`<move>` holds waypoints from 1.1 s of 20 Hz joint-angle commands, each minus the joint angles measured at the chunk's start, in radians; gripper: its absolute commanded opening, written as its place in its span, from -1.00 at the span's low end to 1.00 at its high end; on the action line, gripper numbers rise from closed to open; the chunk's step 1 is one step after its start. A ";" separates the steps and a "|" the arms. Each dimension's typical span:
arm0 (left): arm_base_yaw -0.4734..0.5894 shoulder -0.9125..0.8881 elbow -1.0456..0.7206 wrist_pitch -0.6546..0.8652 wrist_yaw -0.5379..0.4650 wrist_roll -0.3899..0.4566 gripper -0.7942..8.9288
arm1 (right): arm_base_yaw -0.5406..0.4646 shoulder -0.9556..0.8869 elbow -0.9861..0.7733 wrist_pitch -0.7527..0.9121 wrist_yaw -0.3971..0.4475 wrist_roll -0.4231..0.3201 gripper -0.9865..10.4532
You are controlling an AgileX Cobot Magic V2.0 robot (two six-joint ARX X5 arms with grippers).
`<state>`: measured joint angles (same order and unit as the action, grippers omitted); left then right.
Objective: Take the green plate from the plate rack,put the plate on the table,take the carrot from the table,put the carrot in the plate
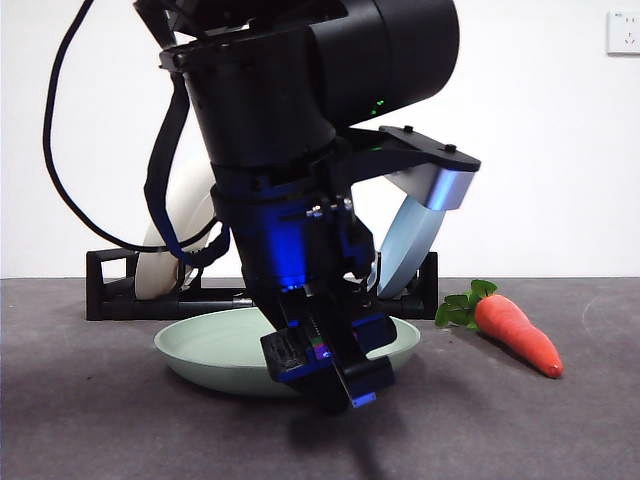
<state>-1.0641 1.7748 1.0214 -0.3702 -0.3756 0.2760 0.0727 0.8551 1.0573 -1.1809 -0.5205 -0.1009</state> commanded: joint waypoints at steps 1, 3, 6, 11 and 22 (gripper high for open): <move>-0.001 0.006 0.002 -0.016 0.011 -0.015 -0.43 | 0.003 0.014 0.002 0.010 0.002 0.006 0.38; -0.001 -0.017 0.034 -0.053 0.011 -0.027 -0.43 | 0.003 0.038 0.002 0.043 0.002 0.017 0.38; -0.003 -0.090 0.115 -0.151 0.014 -0.082 -0.43 | 0.003 0.101 0.002 0.127 0.003 0.045 0.38; -0.003 -0.236 0.299 -0.353 0.019 -0.193 -0.43 | 0.024 0.285 0.002 0.305 0.055 0.068 0.38; -0.003 -0.566 0.499 -0.601 0.018 -0.372 -0.43 | 0.187 0.745 0.002 0.711 0.414 0.085 0.38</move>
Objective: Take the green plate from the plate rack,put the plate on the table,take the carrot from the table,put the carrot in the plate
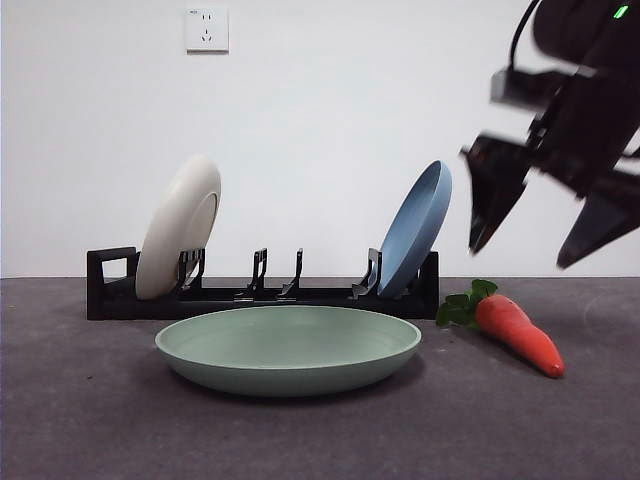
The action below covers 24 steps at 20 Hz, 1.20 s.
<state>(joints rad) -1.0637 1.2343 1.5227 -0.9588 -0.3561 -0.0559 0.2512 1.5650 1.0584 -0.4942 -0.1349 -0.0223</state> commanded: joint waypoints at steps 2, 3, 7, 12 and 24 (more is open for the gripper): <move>-0.003 -0.070 -0.002 -0.042 -0.002 -0.068 -0.43 | 0.023 0.085 0.001 0.069 0.067 0.007 0.37; -0.003 -0.086 -0.002 -0.057 -0.002 -0.083 -0.43 | 0.026 0.102 0.001 0.087 0.067 0.007 0.32; -0.003 -0.117 -0.002 -0.089 -0.002 -0.106 -0.43 | 0.034 0.156 0.001 0.127 0.067 0.032 0.21; -0.003 -0.119 -0.002 -0.114 -0.002 -0.110 -0.43 | 0.034 0.204 0.001 0.142 0.091 0.042 0.15; -0.003 -0.119 -0.002 -0.114 -0.005 -0.109 -0.43 | 0.034 0.209 0.001 0.153 0.081 0.086 -0.45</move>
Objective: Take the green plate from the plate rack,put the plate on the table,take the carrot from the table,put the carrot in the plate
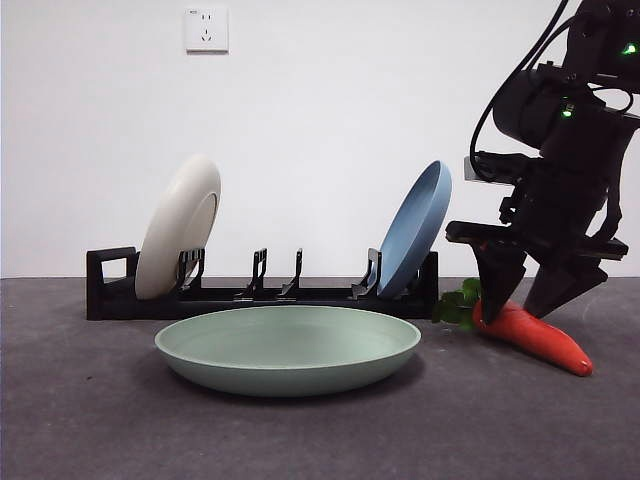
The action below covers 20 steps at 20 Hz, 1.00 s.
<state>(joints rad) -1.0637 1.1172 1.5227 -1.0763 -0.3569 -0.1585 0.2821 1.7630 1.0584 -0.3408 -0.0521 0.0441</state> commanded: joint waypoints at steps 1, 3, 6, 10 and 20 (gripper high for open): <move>-0.003 -0.002 -0.002 0.004 -0.004 -0.007 -0.43 | 0.003 0.011 0.001 -0.002 -0.002 0.021 -0.46; -0.003 -0.002 -0.002 0.004 -0.004 -0.006 -0.43 | 0.003 0.011 0.001 -0.005 -0.002 0.031 -0.69; -0.003 -0.002 -0.002 0.003 -0.004 -0.006 -0.43 | 0.003 0.011 0.001 -0.005 -0.002 0.031 -0.86; -0.003 -0.002 -0.002 0.003 -0.005 -0.003 -0.43 | 0.003 -0.024 0.001 -0.021 -0.030 0.031 -0.86; -0.003 -0.002 -0.002 0.005 -0.004 0.002 -0.43 | 0.304 -0.208 0.001 0.066 -0.046 0.089 -0.86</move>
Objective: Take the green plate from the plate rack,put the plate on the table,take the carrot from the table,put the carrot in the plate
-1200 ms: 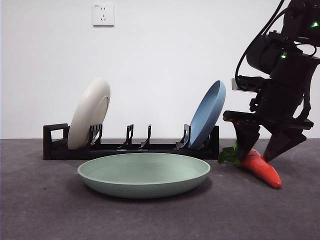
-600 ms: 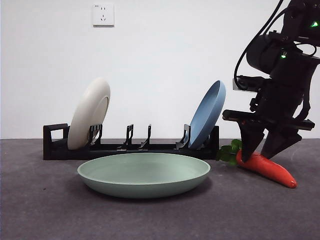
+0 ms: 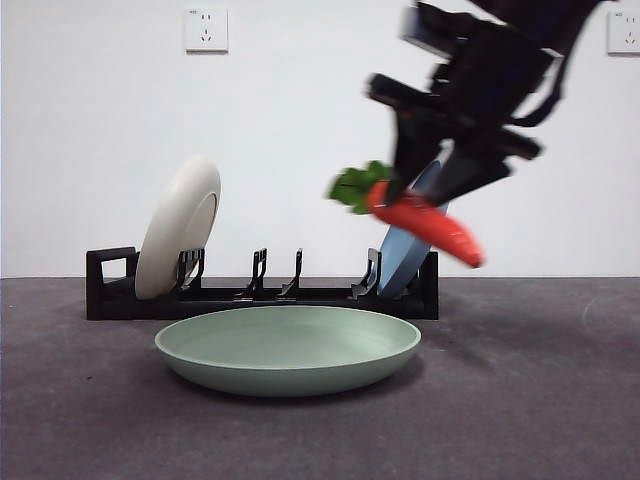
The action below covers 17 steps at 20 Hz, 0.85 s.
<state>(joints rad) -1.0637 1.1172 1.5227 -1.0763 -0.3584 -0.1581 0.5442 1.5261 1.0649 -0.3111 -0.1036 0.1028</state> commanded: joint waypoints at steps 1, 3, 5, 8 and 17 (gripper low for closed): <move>-0.003 -0.002 -0.002 0.004 -0.002 0.001 -0.43 | 0.082 0.051 -0.005 0.076 0.008 0.036 -0.86; -0.003 -0.002 -0.002 0.003 -0.002 0.001 -0.43 | 0.141 0.106 -0.005 0.155 0.032 0.039 -0.86; -0.003 -0.001 -0.002 -0.006 -0.002 0.001 -0.43 | 0.176 0.166 -0.005 0.201 0.058 0.039 -0.86; -0.003 -0.001 -0.002 -0.021 -0.002 0.001 -0.43 | 0.190 0.256 -0.005 0.235 0.059 0.047 -0.86; -0.003 -0.002 -0.002 -0.034 -0.002 0.001 -0.44 | 0.197 0.319 -0.005 0.236 0.050 0.047 -0.01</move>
<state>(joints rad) -1.0637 1.1172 1.5227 -1.1091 -0.3580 -0.1581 0.7357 1.8359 1.0645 -0.0753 -0.0521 0.1429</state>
